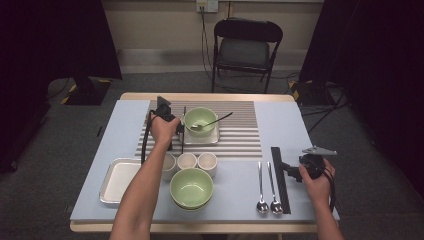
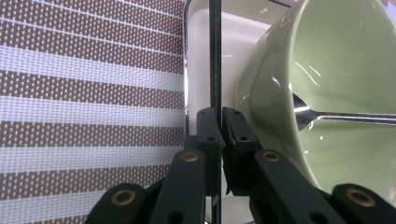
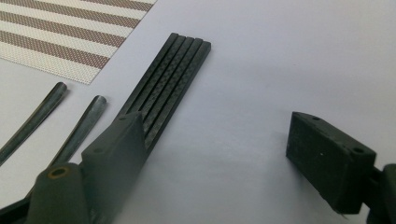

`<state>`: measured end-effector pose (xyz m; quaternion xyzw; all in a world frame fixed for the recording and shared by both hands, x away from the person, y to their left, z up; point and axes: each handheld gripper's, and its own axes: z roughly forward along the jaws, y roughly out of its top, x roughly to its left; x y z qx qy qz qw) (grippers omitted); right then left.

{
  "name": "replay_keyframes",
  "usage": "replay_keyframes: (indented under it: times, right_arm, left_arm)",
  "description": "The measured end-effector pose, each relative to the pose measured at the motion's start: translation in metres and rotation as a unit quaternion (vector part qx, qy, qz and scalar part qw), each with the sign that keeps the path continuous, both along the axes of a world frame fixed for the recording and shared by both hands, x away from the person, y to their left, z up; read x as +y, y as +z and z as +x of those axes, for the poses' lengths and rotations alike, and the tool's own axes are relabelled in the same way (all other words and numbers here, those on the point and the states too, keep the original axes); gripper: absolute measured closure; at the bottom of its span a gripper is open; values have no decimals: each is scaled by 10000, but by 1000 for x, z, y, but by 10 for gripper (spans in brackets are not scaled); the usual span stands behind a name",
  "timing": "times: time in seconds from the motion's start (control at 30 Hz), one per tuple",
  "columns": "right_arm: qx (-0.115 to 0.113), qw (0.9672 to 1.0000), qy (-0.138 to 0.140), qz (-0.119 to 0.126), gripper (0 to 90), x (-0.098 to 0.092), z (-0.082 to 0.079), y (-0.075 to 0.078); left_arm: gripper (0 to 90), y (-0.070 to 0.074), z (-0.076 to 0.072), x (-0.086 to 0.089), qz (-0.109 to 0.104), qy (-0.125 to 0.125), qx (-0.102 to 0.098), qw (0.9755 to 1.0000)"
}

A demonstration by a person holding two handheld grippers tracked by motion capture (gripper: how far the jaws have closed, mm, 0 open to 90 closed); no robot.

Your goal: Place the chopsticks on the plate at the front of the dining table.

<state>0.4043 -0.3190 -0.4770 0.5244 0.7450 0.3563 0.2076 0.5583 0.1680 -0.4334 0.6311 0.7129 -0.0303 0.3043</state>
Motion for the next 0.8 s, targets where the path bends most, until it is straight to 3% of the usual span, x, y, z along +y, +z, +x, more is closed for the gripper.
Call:
replay_keyframes:
  times: [0.27, 0.4, 0.73, 0.8]
  right_arm:
    - [2, 10000, -1, 1, 189, 0, 0, 0]
    - [2, 10000, -2, 2, 189, 0, 0, 0]
    - [1, 10000, -1, 2, 189, 0, 0, 0]
    - [2, 10000, -1, 2, 189, 0, 0, 0]
  left_arm:
    - [869, 0, 0, 1, -3, -76, 23, 10000]
    - [881, 0, 1, -2, -57, 74, -21, 10000]
    - [883, 1, -1, 0, 14, -56, 27, 10000]
    - [878, 2, -1, -1, -30, 34, -8, 10000]
